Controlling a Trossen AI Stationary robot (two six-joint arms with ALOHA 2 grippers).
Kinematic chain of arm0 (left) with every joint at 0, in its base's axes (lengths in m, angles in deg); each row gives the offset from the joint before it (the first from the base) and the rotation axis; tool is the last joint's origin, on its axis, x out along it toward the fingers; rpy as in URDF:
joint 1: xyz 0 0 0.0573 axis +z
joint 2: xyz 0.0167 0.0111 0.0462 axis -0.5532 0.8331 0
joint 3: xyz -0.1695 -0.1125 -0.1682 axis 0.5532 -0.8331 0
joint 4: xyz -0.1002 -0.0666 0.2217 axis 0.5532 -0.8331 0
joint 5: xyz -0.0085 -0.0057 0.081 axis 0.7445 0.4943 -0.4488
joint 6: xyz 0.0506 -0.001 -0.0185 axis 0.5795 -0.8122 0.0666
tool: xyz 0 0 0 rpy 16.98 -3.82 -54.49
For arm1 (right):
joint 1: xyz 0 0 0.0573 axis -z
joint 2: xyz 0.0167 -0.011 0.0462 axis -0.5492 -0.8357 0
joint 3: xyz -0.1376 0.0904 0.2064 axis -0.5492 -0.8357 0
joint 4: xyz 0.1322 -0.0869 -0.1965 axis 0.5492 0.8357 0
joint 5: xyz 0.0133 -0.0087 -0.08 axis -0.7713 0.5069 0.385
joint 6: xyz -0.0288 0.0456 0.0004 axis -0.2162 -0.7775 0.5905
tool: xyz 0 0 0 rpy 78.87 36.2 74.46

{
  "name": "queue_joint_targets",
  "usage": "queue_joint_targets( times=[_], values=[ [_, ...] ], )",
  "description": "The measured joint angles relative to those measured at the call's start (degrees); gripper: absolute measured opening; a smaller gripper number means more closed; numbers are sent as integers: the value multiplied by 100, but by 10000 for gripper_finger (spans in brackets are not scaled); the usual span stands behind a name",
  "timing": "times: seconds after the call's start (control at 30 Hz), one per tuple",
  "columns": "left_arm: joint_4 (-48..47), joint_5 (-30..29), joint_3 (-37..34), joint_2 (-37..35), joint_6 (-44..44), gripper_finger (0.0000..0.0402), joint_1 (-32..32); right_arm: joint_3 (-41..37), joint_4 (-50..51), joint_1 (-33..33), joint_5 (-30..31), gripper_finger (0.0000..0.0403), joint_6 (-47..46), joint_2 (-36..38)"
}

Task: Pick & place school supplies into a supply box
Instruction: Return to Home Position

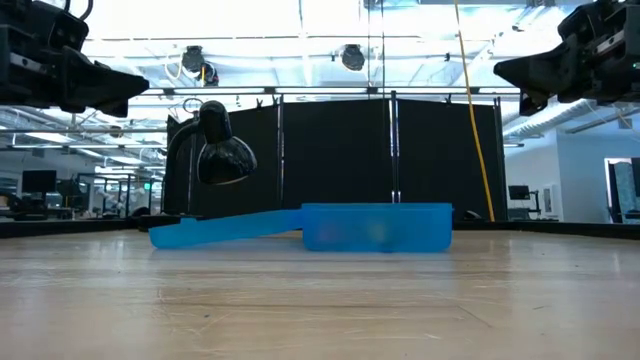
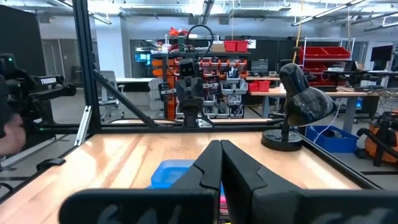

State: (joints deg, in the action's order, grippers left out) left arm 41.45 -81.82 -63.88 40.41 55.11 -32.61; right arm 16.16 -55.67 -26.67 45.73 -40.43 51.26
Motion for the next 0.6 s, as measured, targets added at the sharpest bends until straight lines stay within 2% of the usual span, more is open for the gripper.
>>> queue_joint_targets(
  times=[0.6],
  values=[
    [7, 7, 0, 2, 24, 42, 0, -2, -37, -1, -3, 0, -1, 0]
  ],
)
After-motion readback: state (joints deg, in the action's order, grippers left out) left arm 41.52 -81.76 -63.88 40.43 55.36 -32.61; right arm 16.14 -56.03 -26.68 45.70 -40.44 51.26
